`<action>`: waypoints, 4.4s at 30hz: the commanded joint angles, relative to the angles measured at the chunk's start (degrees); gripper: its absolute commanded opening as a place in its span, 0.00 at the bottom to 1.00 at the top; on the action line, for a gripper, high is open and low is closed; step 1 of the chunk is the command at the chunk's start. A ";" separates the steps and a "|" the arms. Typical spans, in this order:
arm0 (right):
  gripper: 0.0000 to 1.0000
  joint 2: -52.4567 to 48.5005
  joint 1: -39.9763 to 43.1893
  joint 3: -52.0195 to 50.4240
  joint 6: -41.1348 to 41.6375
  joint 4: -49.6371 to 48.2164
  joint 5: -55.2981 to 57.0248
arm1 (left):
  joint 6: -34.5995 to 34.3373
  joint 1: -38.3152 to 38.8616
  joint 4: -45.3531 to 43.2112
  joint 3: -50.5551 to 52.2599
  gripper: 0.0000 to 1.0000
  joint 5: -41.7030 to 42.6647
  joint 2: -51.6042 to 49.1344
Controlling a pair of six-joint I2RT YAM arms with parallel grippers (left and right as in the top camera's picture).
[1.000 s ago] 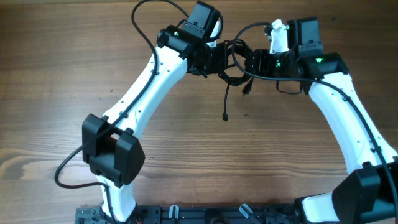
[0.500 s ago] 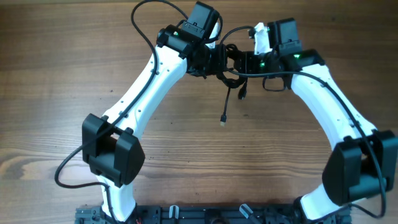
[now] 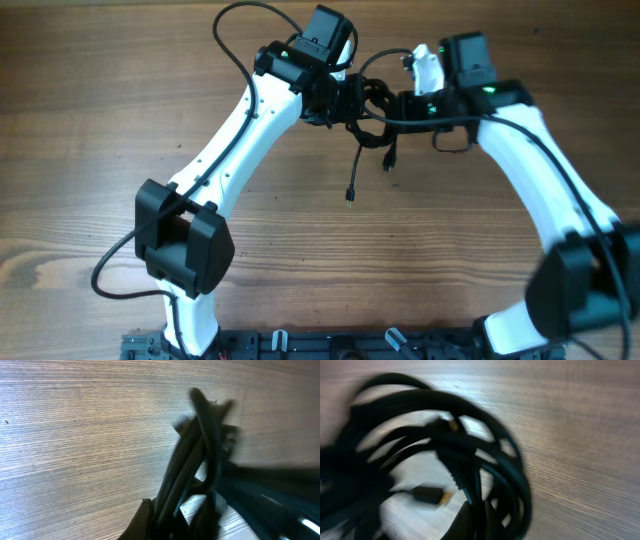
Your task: Untangle cables
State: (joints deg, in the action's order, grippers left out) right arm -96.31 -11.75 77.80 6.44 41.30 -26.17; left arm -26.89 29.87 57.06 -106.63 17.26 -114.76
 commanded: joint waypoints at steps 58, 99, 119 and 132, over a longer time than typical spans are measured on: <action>0.32 -1.07 -0.90 0.39 8.94 -3.10 3.85 | 18.73 -5.22 -2.36 -0.42 0.04 16.74 0.81; 0.04 5.88 17.11 0.74 2.43 -2.91 -51.36 | 14.03 -13.66 -0.90 -0.39 0.04 9.64 0.74; 0.62 8.28 9.42 3.91 5.81 -1.60 -14.19 | 21.73 -12.66 -3.08 -0.42 0.04 18.43 3.34; 0.17 -2.19 2.97 3.89 16.04 -5.44 3.28 | 21.70 -8.33 -1.29 -0.42 0.04 17.03 3.32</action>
State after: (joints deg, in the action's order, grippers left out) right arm -98.15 -8.82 80.42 22.06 35.94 -21.28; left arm -6.04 21.65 55.96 -106.78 34.35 -113.56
